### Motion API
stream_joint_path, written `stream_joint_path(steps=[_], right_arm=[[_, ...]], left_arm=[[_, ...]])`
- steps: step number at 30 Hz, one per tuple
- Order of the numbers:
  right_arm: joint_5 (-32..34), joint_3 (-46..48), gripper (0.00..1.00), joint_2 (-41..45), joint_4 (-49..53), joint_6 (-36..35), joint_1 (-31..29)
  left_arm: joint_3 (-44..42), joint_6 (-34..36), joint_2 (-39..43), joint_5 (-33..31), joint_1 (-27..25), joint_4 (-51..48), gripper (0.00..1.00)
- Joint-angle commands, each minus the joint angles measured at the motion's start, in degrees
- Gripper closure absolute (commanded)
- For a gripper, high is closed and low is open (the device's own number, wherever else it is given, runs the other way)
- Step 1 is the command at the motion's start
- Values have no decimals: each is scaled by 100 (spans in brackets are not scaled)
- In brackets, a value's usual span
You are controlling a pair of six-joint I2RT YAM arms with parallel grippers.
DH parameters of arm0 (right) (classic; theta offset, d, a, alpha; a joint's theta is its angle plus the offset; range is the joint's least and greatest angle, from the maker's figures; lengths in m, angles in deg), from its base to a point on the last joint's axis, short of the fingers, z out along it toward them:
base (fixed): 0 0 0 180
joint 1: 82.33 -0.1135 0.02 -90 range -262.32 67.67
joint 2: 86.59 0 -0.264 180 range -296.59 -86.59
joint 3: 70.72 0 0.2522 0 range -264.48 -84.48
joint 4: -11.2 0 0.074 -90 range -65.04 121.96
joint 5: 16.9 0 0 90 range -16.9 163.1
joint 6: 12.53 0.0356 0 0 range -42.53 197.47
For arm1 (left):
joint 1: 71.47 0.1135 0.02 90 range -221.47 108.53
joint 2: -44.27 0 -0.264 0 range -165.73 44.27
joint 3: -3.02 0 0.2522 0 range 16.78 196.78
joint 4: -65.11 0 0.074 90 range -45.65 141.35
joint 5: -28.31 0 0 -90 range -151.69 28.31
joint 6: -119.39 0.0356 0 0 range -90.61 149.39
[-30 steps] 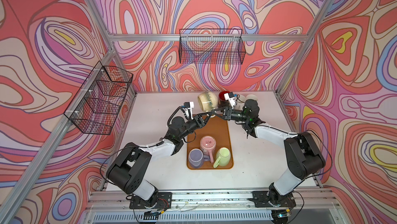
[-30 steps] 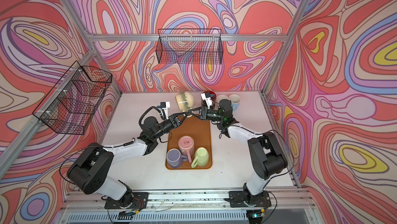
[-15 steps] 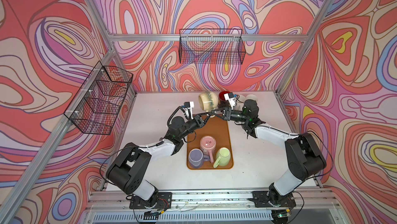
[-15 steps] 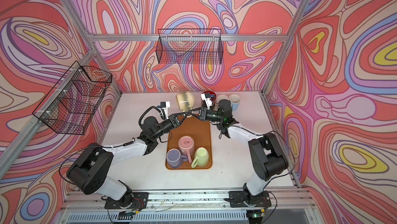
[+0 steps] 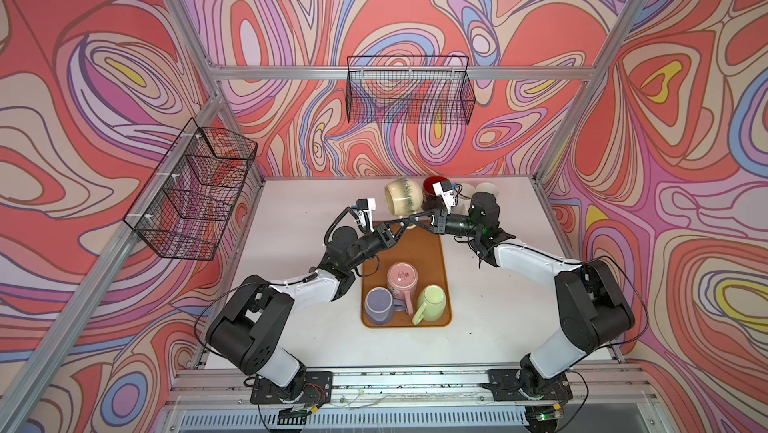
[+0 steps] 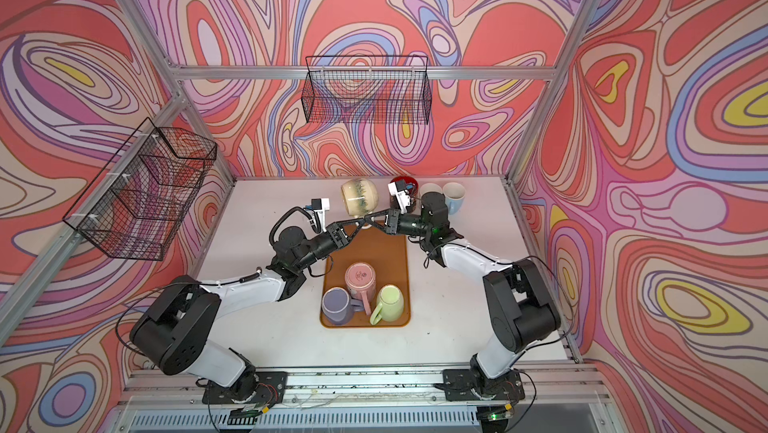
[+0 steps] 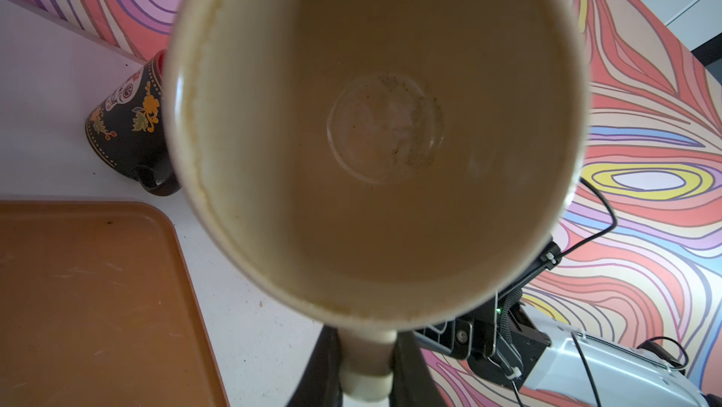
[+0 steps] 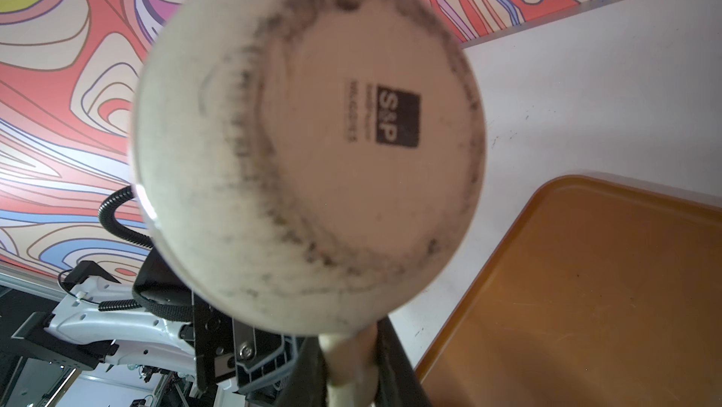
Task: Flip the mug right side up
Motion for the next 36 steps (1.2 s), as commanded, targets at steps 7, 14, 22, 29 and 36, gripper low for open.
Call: stream_joint_path(steps=[7,14,22,29,36], right_arm=[[237,-460,71,393,660,-638,-38],[458,-525,66,419,1023,-801,-36],[892,-551,66,528,1607,-1128,-38],[1156,-339,66,723,1737,-1273,-30],[2107,-250,66,1087,2526,-1474,49]], left_arm=[[-178,413,362,-350,42,-109,100],[-217,581,523,-609,37,-431,100],[175,1058,536,-794,78,-1397,100],[825,1439,296,-798,238,-2272,100],[1907,2088,-205,-780,388,-3612,100]])
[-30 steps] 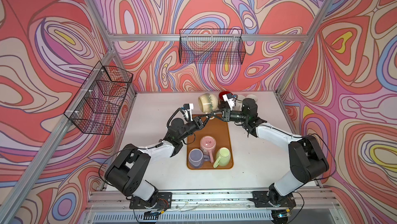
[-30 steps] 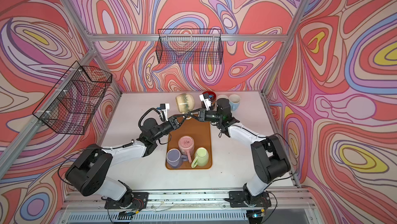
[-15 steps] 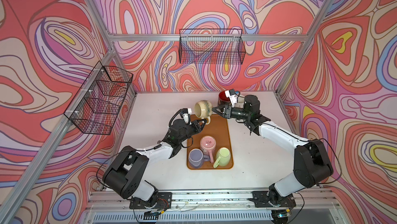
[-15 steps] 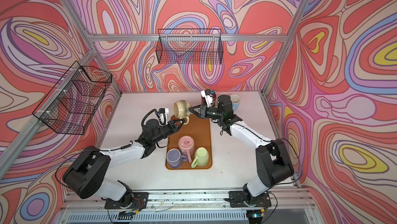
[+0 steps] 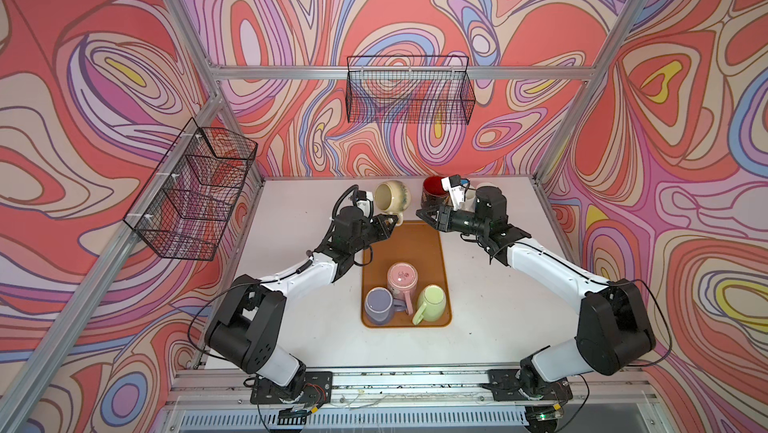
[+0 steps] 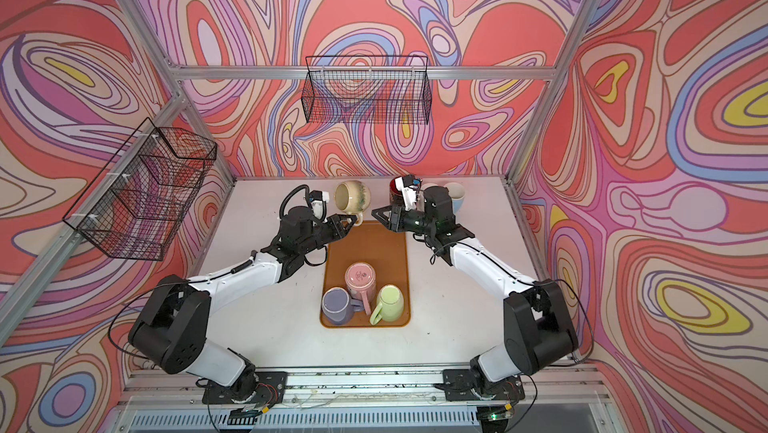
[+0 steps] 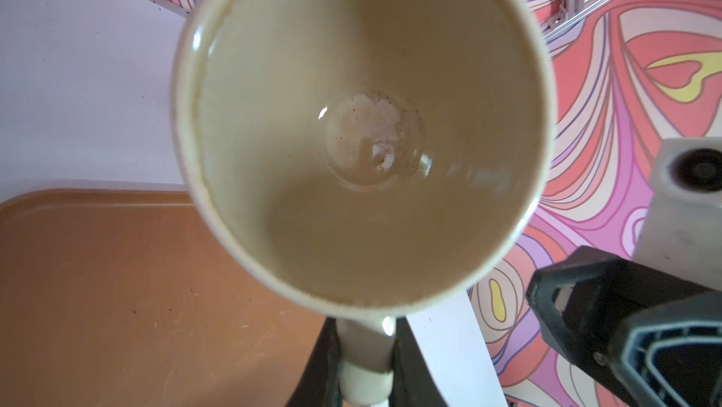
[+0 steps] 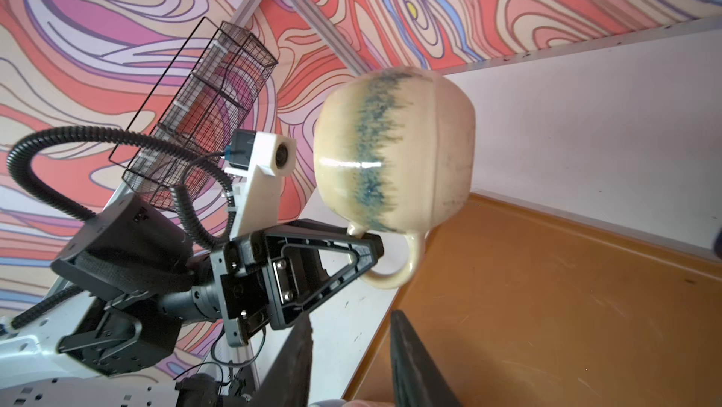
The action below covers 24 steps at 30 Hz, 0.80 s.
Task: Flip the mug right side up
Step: 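Release the mug base with the right gripper while the left holds the handle, then place the cream mug upright beyond the tray with left gripper while right moves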
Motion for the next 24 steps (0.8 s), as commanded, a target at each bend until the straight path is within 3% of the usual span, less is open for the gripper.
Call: stream_joint_path(steps=[1,12,24], right_arm=[[707,75,66,290,571,-203,93],[1522,262,66,831,1344,-440,314],[1653,456,65,884,1571,-518,389]], left_arm=[[633,625,-172,-10,60,-290,100],[2086,1241,-1492,141,302,-1364,100],[3976,1896,-2975,235,428,-2465,100]])
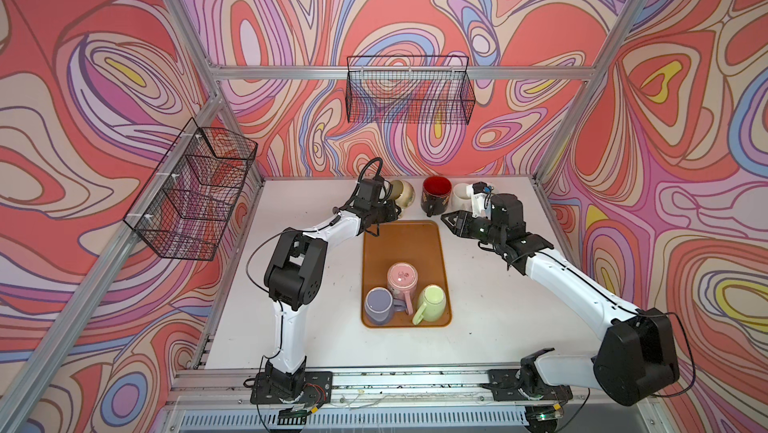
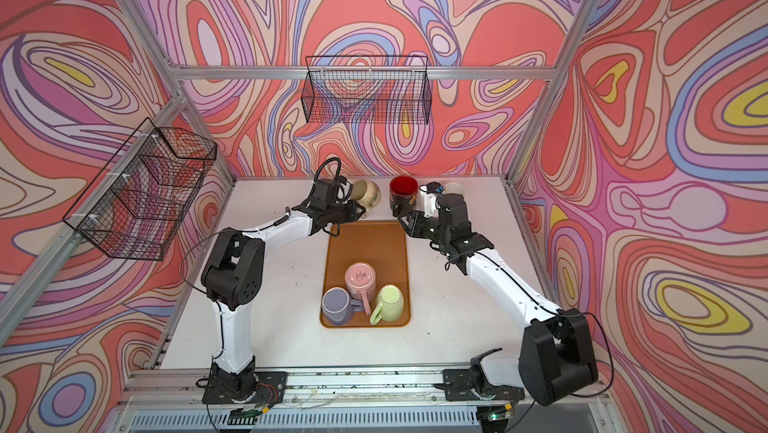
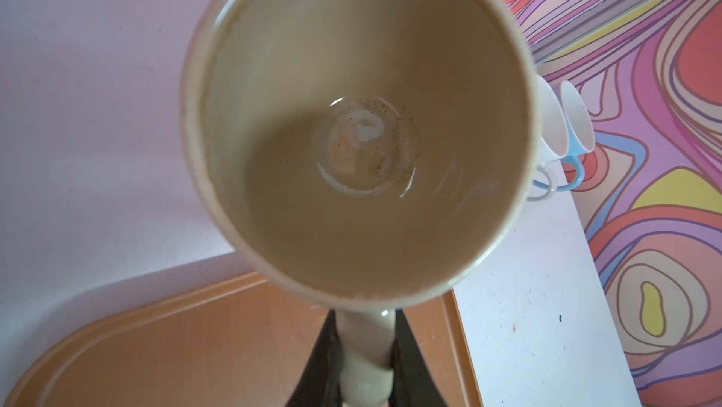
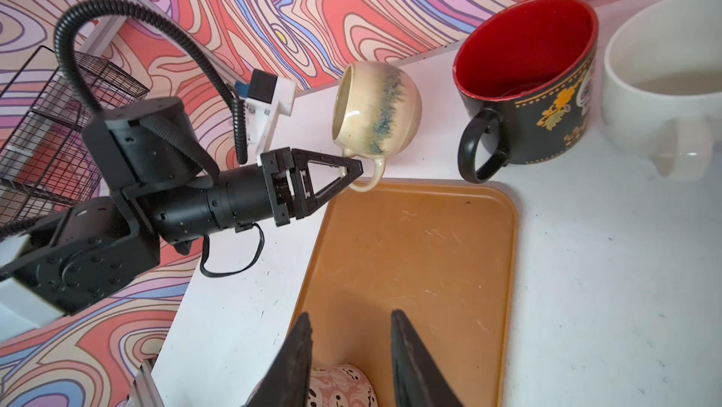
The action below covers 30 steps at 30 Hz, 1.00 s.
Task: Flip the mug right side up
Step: 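Place the cream mug upright beyond the tray with left gripper while right moves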
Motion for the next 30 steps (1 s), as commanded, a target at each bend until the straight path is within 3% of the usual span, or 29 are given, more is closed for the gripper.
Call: stream_joint_path(steps=[1,30], right_arm=[[149,79,65,30,144,-118,31],[501,277,65,479,208,-194,39]], left_arm=[[640,456,-127,76,64,42,100],[2390,1506,-1400,-877,-304,-1355,100]])
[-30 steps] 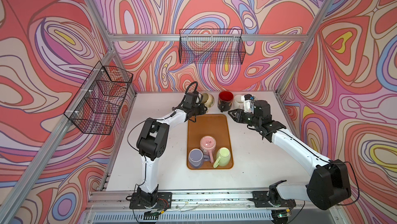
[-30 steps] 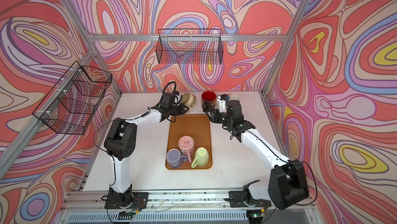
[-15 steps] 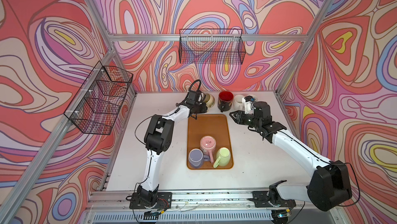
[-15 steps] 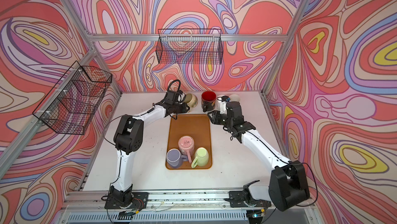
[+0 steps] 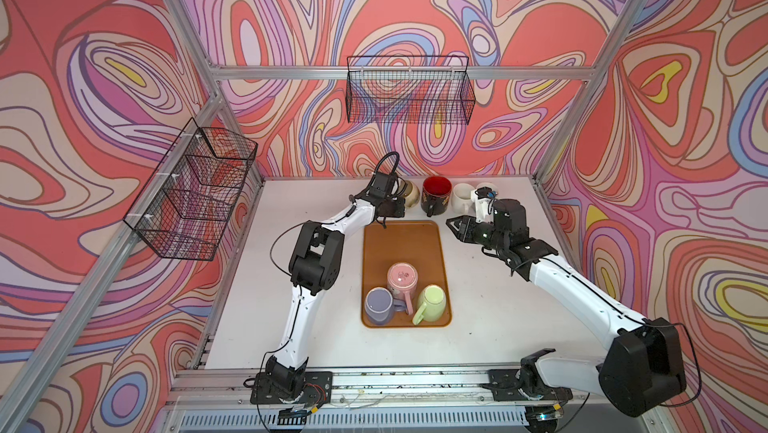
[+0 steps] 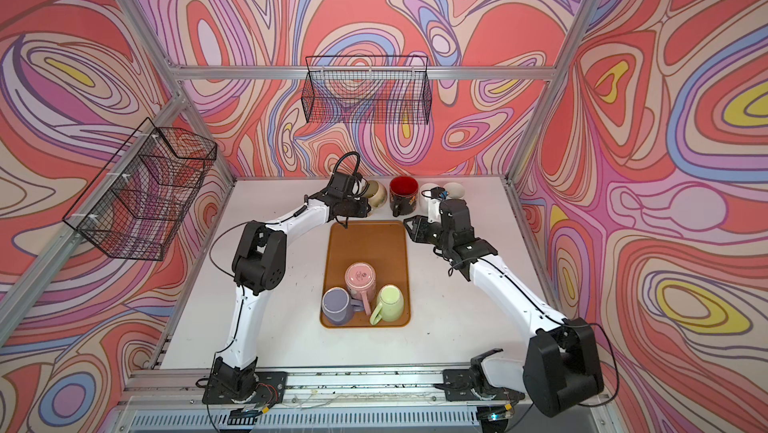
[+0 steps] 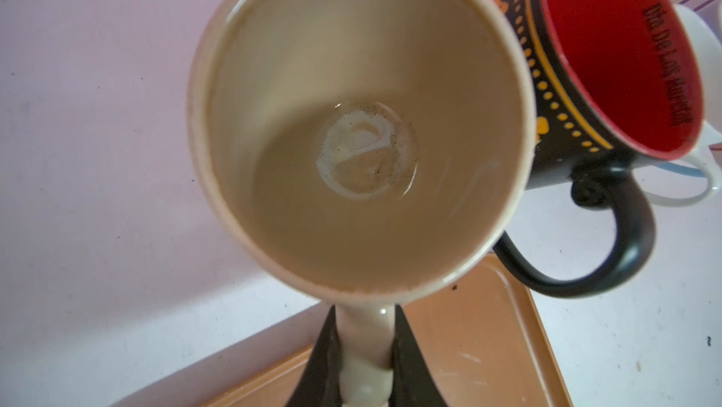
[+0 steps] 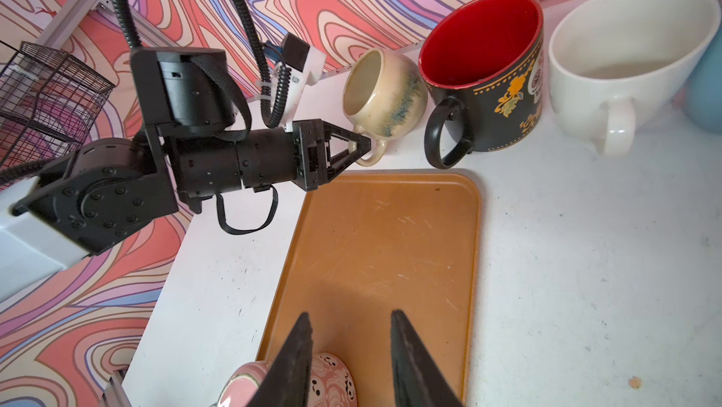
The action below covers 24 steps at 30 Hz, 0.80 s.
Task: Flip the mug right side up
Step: 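Place the cream mug upright beyond the tray with left gripper while right moves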
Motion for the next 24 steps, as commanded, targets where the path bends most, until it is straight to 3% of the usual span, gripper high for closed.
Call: stream_joint_path(steps=[1,14,19,24], right_arm=[[145,6,65,160,51,-87,32],[123,-121,65,135,163,-68,33],[9,-148,65,-29,142,32,30],[-72,-156,65,-126,137,96,33]], left_arm=[[373,329,-46,-208,-91,103,100],[385,493,-94,-711,-260,-260,100],[816,560,-283,-1003,-278,-704,100],[920,662,-269,-1202,-314,-859,84]])
